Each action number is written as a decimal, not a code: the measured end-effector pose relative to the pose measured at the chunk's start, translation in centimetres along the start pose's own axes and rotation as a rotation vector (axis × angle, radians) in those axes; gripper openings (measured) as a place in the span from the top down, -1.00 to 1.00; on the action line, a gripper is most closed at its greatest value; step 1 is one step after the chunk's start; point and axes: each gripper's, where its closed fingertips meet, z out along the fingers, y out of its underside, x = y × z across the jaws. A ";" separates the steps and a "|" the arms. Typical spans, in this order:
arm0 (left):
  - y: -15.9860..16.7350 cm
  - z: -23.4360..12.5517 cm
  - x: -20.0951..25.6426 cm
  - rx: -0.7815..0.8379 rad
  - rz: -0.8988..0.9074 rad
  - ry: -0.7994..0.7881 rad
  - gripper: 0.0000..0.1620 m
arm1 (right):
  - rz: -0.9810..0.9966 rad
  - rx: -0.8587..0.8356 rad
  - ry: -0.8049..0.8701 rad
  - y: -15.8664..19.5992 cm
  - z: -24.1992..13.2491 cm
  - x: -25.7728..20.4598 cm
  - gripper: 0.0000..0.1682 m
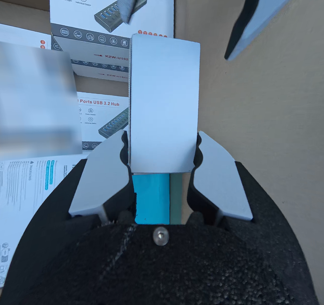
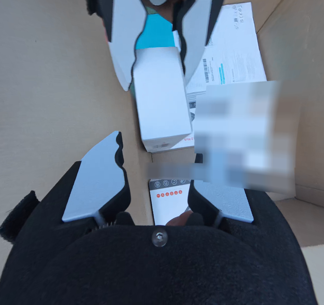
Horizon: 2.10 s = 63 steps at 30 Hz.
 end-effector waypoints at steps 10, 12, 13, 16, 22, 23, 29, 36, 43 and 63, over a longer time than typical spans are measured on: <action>0.0 -0.3 1.6 -0.049 0.127 -0.350 0.15 | 0.095 0.037 -0.026 4.0 -1.2 4.7 -0.11; -1.2 -1.5 2.1 0.003 0.092 -0.351 0.15 | 0.161 -0.029 0.021 6.8 -2.0 7.8 -0.12; -2.0 -2.3 2.4 0.030 0.076 -0.357 0.15 | 0.189 -0.058 0.037 8.0 -2.4 9.1 -0.12; -4.5 -6.6 3.0 0.113 0.032 -0.432 0.15 | 0.210 -0.036 0.045 8.3 -2.9 10.9 -0.08; -6.7 -22.2 2.2 0.260 -0.060 -0.772 0.17 | 0.223 0.111 -0.041 4.5 -0.5 11.5 -0.06; -6.6 -25.5 2.0 0.266 -0.072 -0.846 0.17 | 0.219 0.119 -0.053 3.8 0.1 11.5 -0.06; 3.3 -42.7 1.2 0.247 -0.354 -1.227 0.17 | 0.165 0.169 -0.092 -0.1 1.5 10.7 -0.05; 26.4 -46.2 -1.4 0.320 -0.954 -1.336 0.18 | 0.186 0.155 -0.073 -0.4 1.8 9.8 -0.03; 43.2 -38.5 -0.5 0.590 -1.356 -1.392 0.18 | 0.255 0.119 -0.021 1.7 0.7 8.4 -0.02; 38.2 -40.7 5.9 0.364 -1.113 -1.656 0.19 | 0.292 -0.242 0.038 10.2 1.6 10.3 -0.04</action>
